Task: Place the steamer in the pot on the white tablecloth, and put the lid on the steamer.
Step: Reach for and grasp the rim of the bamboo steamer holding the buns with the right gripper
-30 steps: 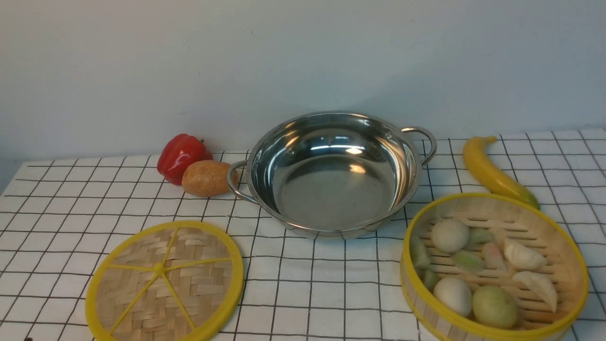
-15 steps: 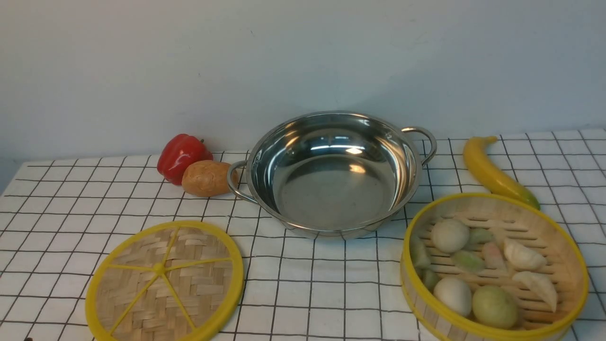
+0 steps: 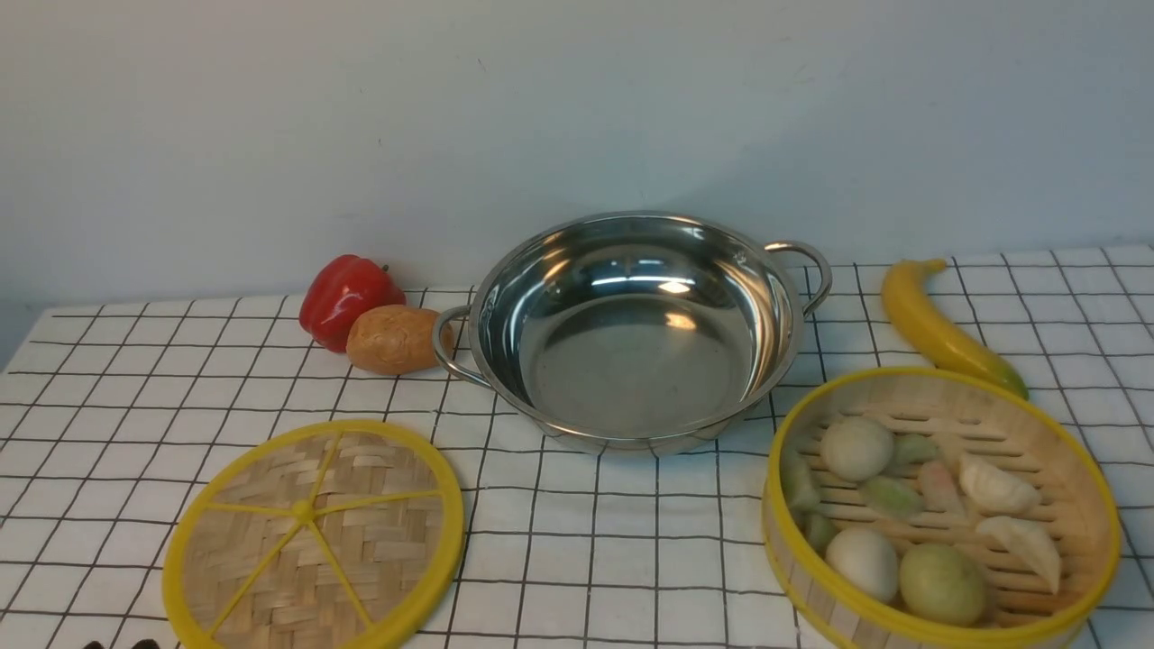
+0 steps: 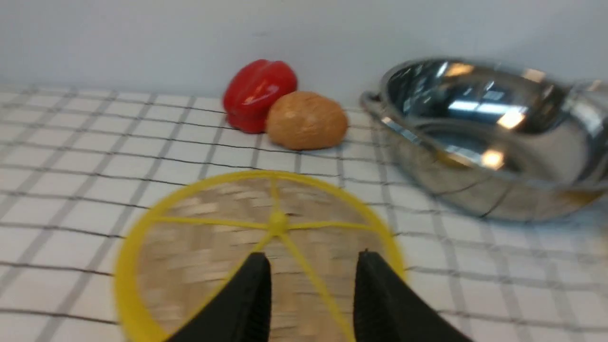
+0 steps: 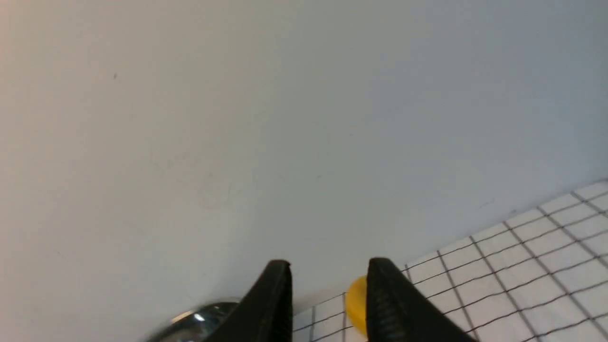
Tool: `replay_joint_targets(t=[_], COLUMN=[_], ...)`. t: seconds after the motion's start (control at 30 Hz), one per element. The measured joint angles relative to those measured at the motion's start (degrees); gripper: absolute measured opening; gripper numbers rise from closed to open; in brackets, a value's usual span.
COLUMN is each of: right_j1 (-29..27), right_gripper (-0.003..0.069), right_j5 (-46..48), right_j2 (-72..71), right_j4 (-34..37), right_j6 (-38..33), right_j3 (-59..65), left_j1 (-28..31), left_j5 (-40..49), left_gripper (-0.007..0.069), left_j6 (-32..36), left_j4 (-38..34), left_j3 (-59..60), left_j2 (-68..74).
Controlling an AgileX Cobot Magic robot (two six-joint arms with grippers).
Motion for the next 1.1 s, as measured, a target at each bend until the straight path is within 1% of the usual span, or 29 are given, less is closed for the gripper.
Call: replay_joint_targets(t=[0.07, 0.17, 0.27, 0.37, 0.63, 0.77, 0.87, 0.9, 0.97, 1.0, 1.03, 1.07, 1.1], right_j1=[0.0, 0.0, 0.0, 0.0, 0.0, 0.0, 0.0, 0.0, 0.0, 0.0, 0.0, 0.0, 0.0], right_gripper=[0.0241, 0.0241, 0.0241, 0.0241, 0.0241, 0.0241, 0.0241, 0.0241, 0.0241, 0.0241, 0.0241, 0.0241, 0.0241], right_j5=[0.0, -0.06, -0.24, -0.24, -0.24, -0.59, -4.59, -9.27, -15.59, -18.41, -19.76, -23.47, -24.07], right_j2=[0.0, 0.0, 0.0, 0.0, 0.0, 0.0, 0.0, 0.0, 0.0, 0.0, 0.0, 0.0, -0.04], right_j4=[2.76, 4.61, 5.1, 5.14, 5.14, 5.55, 8.5, 10.18, 11.05, 10.7, 10.31, 7.54, 6.39], right_j6=[1.13, 2.0, 2.13, 2.13, 2.18, 2.61, 5.49, 7.98, 10.79, 11.25, 11.25, 10.61, 10.18], right_j3=[0.0, 0.0, 0.0, 0.0, 0.0, 0.0, 0.0, -0.37, -2.12, -3.3, -3.94, -6.36, -7.1], left_j1=[0.0, 0.0, 0.0, 0.0, 0.0, 0.0, 0.0, 0.0, 0.0, 0.0, 0.0, 0.0, 0.0], left_j5=[-0.06, -0.18, -0.5, -1.3, -1.54, -1.54, -2.1, -3.86, -7.13, -8.74, -9.15, -12.05, -13.32], left_gripper=[0.0243, 0.0243, 0.0243, 0.0243, 0.0243, 0.0243, 0.0243, 0.0243, 0.0243, 0.0243, 0.0243, 0.0243, 0.0243], left_j6=[-2.28, -3.19, -2.53, -1.4, 5.03, 5.56, 5.56, 5.58, 5.62, 5.62, 5.69, 5.77, 5.83], left_j4=[-7.41, -18.86, -24.11, -25.27, -25.89, -25.9, -26.46, -28.2, -32.42, -34.93, -35.61, -41.25, -42.63], left_j3=[0.0, 0.0, 0.0, 0.0, 0.0, 0.0, 0.0, 0.0, 0.0, 0.0, -0.06, -0.84, -1.19], left_j2=[0.0, 0.0, 0.0, 0.0, -0.08, -0.1, -0.1, -0.1, -0.1, -0.1, -0.1, -0.1, -0.1])
